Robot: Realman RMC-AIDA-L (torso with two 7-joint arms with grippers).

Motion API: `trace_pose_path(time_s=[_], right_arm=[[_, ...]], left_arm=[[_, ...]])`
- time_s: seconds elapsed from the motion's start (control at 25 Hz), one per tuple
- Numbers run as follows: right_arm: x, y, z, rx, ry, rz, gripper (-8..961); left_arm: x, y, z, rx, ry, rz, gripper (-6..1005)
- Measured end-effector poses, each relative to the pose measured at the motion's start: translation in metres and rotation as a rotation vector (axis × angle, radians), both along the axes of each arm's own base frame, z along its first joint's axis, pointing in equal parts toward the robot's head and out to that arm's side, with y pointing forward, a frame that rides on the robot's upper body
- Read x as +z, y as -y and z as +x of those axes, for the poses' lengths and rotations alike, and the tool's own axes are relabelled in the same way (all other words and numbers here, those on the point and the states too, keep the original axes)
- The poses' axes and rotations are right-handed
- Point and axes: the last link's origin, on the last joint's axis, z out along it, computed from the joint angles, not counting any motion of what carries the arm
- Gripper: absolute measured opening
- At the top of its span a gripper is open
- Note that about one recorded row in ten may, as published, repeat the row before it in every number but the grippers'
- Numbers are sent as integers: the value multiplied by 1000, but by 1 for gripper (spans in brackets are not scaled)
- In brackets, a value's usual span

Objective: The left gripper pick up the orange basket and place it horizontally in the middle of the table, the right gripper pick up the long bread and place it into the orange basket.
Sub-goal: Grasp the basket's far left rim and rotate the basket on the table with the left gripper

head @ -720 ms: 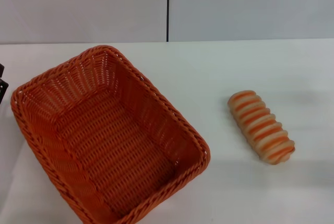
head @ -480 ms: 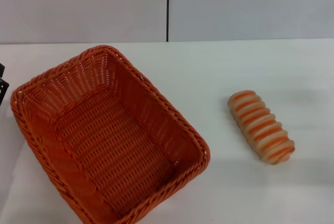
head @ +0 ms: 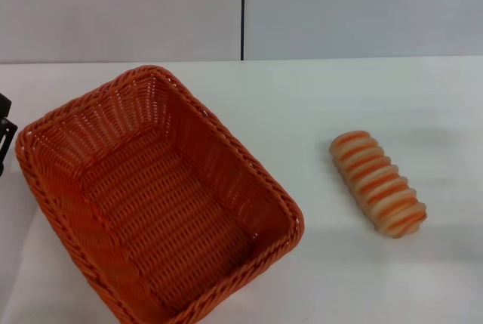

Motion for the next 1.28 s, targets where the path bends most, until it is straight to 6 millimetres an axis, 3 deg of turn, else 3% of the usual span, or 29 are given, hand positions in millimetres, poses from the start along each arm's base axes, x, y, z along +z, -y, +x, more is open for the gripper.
trace_pose_path(time_s=[0.4, 0.48, 0.56, 0.6, 0.76, 0.84, 0.96, 1.0, 1.28], right_arm=[[0, 6, -1, 14, -18, 11, 574], [1, 8, -1, 24, -30, 13, 574], [1, 6, -2, 26, -27, 5, 574], [-1, 3, -2, 26, -22, -12, 574], [-3, -3, -4, 33, -20, -38, 574], [-3, -7, -6, 37, -22, -41, 573], [-4, -13, -9, 41, -19, -51, 573], [-4, -14, -9, 43, -18, -51, 573], [-1, -14, -8, 41, -15, -37, 573]], left_arm=[[9, -5, -6, -20, 95, -47, 800], [34, -18, -11, -84, 149, -113, 800], [38, -21, -13, -89, 183, -132, 800], [59, -36, -17, -102, 207, -201, 800], [70, -47, -14, -116, 196, -269, 800], [96, -69, 0, -144, 110, -415, 800], [101, -74, 3, -139, 99, -441, 800], [112, -87, 16, -122, 47, -520, 800], [126, -104, 34, -46, -75, -611, 799]])
